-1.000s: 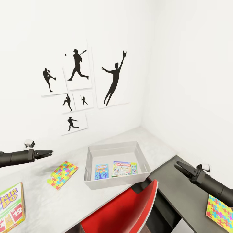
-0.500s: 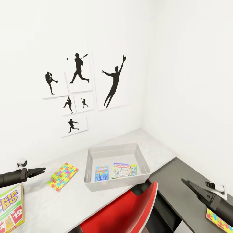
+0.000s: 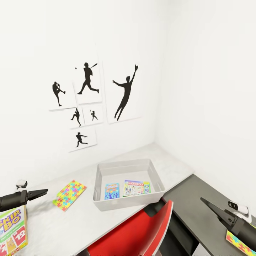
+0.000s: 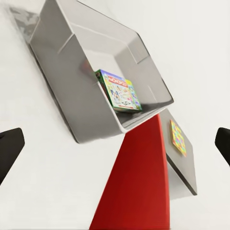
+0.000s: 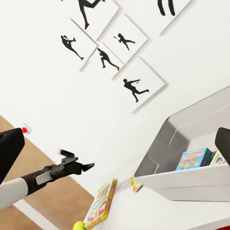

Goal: Put all the toys in the child's room - the three board games (two on the bed and one on the table), the two jigsaw puzzles on the table, and the tennis ball on the table - inside the toy box on the table in the child's room.

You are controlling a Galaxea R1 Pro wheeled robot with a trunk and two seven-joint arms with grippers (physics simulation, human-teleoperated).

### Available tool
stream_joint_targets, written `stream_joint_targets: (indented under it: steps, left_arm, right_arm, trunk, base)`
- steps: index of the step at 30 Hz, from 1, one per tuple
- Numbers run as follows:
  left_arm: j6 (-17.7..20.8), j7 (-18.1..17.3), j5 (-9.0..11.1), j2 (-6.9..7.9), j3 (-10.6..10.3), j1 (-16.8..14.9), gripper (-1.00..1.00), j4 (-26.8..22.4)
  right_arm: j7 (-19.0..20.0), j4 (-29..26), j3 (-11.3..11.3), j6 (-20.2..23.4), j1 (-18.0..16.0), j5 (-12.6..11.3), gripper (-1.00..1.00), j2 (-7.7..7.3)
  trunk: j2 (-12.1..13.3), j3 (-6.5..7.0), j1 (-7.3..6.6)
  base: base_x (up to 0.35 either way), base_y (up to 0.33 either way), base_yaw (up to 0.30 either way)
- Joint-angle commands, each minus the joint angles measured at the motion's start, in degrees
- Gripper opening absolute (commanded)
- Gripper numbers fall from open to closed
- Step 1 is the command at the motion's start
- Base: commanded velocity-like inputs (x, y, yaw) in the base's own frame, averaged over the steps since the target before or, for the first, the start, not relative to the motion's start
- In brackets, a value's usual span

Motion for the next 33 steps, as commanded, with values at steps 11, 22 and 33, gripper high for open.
stream_joint_targets:
  steps: [11,22,33]
  left_arm:
    - [0.41,-0.24,-0.01,-0.93,-0.01,-0.12,1.00,0.13]
    - [0.41,-0.24,0.02,-1.03,0.04,0.03,1.00,0.13]
    - [0.41,-0.24,0.00,-1.04,0.04,0.04,1.00,0.13]
  right_arm:
    - [-2.42,-1.61,-2.13,-2.01,2.27,-0.84,1.00,1.60]
    - [-5.96,0.03,-0.92,-2.90,5.30,-0.84,1.00,4.93]
    - [-9.49,0.23,-0.78,-2.76,5.20,-0.84,1.00,5.15]
  trunk:
    - [-0.12,-0.04,0.03]
    - [-0.12,-0.04,0.03]
    - [-0.12,-0.04,0.03]
  base:
    - [-0.030,0.000,0.000]
    - [0.000,0.000,0.000]
    - [-0.089,0.007,0.000]
